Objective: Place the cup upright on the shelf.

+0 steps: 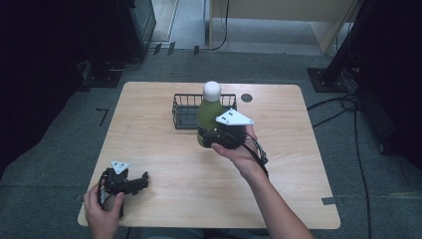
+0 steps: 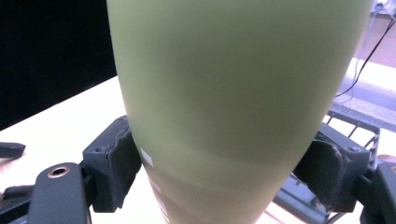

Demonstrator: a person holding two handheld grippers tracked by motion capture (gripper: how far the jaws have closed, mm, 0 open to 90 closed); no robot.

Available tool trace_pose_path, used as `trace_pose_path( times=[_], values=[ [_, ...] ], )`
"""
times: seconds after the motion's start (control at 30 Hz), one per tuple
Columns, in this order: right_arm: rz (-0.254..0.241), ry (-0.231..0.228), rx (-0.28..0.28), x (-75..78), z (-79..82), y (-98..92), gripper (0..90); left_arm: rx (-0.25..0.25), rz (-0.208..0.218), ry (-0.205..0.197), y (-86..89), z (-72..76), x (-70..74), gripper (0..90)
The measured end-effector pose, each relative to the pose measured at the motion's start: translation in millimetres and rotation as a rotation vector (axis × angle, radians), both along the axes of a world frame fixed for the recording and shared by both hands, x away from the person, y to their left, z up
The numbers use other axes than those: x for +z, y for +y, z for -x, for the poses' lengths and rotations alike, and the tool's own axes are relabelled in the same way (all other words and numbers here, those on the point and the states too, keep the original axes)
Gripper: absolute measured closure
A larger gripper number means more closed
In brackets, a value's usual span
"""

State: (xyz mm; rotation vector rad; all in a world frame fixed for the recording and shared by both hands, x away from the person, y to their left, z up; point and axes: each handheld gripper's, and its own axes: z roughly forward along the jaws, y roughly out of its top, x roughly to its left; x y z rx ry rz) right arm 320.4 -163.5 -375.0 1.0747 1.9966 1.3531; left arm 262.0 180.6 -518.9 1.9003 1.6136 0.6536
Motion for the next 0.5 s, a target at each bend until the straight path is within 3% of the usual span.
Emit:
trace_pose_path(
  times=[0.5],
  values=[
    [-0.006,-0.024,-0.057,23.7,-30.6,-9.7,20.6,0.0,0.0,-0.002,0.0,0.0,-0.1,0.0]
  ],
)
